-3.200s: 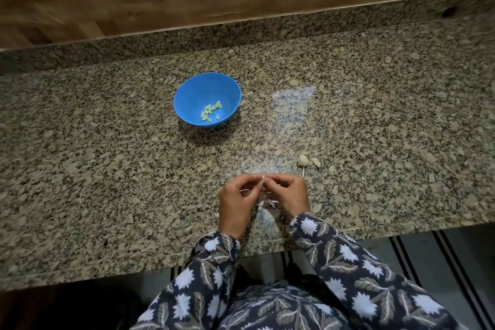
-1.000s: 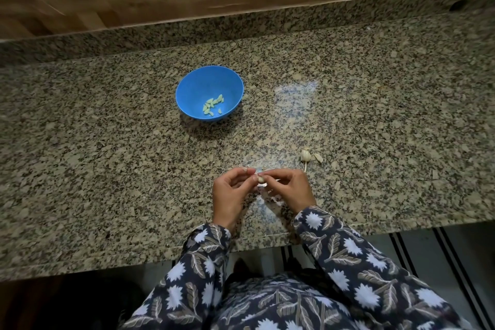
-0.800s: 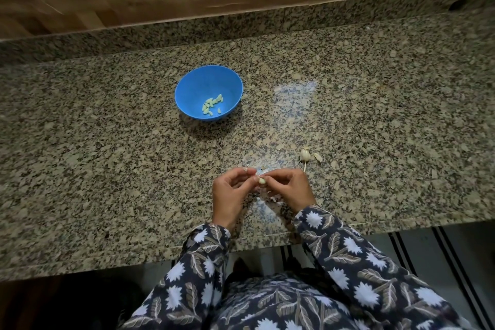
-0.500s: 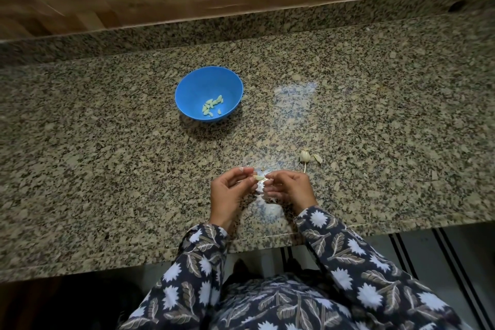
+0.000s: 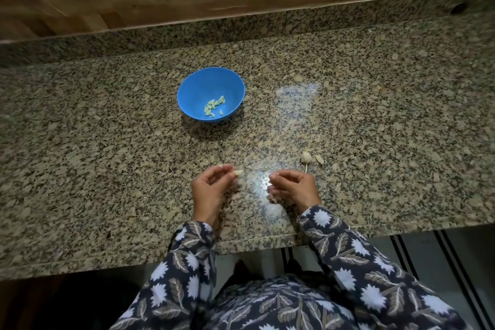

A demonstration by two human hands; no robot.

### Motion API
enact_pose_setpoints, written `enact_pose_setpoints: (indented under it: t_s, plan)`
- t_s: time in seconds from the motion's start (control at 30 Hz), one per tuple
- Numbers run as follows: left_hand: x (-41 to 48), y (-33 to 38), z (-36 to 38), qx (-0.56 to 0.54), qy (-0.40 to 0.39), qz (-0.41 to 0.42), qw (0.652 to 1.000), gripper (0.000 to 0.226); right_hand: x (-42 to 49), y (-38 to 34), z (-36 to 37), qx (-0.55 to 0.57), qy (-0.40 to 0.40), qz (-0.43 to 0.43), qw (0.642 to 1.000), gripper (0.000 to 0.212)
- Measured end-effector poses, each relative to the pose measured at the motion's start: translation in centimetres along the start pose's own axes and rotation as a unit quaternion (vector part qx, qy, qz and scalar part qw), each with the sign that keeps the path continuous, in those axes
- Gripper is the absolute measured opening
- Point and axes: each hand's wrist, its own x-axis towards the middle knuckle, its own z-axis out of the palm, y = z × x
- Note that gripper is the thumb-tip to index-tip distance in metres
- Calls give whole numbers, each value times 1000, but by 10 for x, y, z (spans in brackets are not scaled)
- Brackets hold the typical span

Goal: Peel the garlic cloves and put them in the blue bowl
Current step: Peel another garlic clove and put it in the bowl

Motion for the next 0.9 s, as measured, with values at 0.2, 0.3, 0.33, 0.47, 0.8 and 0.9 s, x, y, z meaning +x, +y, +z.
enact_pose_setpoints:
  t_s: [0.2, 0.3, 0.33, 0.47, 0.8, 0.9]
  plan:
    - [32, 3, -46, 109, 135, 41, 984, 19, 2, 5, -6, 44, 22, 2, 999, 13]
    - [40, -2, -59, 149, 203, 50, 966, 21, 2, 5, -6, 48, 42, 2, 998, 10]
    - [41, -3, -64, 173, 224, 52, 958, 22, 3, 5, -7, 49, 51, 5, 997, 10]
    - [25, -14, -68, 365, 202, 179, 891, 27, 3, 6, -15, 70, 91, 3, 993, 11]
    - [25, -38, 25, 557, -109, 163, 807, 75, -6, 6, -42, 120, 171, -7, 978, 20]
    - [34, -27, 55, 553, -227, 225, 770, 66, -9, 7, -51, 137, 188, -6, 973, 20]
